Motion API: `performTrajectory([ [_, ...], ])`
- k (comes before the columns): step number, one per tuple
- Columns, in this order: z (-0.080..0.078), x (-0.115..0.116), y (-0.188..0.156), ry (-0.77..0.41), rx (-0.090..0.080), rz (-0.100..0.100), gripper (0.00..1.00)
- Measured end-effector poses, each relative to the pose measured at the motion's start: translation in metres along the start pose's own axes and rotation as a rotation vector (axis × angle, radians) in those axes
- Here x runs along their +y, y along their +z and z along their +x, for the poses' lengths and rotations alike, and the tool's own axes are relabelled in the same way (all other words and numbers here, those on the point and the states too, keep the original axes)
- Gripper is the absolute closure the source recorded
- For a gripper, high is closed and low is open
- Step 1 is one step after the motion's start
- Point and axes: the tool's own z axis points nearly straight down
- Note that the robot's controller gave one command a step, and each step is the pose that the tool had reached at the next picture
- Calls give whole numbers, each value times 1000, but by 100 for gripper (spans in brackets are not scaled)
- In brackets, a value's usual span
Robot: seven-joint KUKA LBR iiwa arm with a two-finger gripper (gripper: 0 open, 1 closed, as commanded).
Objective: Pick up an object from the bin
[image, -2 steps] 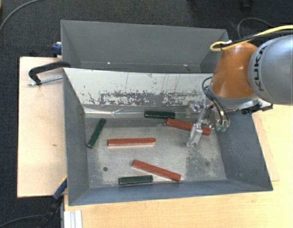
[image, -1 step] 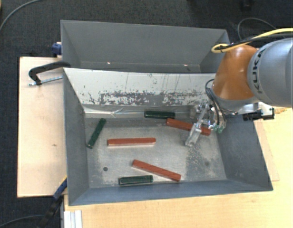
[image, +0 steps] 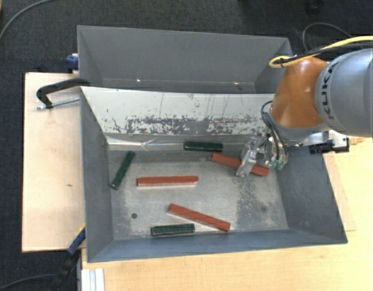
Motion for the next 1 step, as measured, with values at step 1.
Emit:
performTrajectory([
  [1, -4, -8, -151, -109, -16, -1, 100],
])
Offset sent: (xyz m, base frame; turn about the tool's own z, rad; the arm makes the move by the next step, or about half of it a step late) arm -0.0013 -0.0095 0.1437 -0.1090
